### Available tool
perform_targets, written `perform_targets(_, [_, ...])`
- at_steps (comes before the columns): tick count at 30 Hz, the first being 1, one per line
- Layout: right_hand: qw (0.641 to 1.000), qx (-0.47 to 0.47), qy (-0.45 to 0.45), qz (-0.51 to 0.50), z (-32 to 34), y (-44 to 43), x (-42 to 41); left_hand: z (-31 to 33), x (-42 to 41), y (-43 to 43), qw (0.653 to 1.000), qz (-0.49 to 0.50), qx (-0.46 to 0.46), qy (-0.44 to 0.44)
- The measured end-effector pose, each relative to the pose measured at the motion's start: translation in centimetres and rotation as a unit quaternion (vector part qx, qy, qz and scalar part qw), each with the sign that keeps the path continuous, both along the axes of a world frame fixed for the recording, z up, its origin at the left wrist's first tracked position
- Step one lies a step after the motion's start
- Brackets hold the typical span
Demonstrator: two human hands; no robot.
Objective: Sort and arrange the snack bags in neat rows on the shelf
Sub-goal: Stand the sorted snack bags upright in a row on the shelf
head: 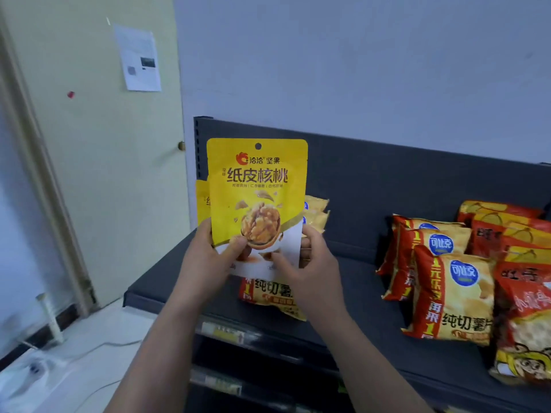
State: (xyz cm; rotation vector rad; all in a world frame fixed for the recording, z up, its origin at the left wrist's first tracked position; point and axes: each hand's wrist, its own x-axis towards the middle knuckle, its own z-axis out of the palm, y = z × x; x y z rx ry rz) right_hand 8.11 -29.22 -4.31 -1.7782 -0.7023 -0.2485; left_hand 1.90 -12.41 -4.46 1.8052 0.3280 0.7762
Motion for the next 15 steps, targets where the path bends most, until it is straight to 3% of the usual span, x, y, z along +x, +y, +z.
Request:
perform_targets(6, [0.999, -0.043, 0.018, -0.002, -1.7, 8.9, -1.1, -2.3, -0.6, 8.0, 1.0, 0.01, -0.004, 0.028])
perform_targets(15, [0.984, -0.143, 0.079, -0.076, -6.6, 16.7, 0.5, -6.8, 2.1, 15.5, 0.993, -0.088, -0.026, 0.07])
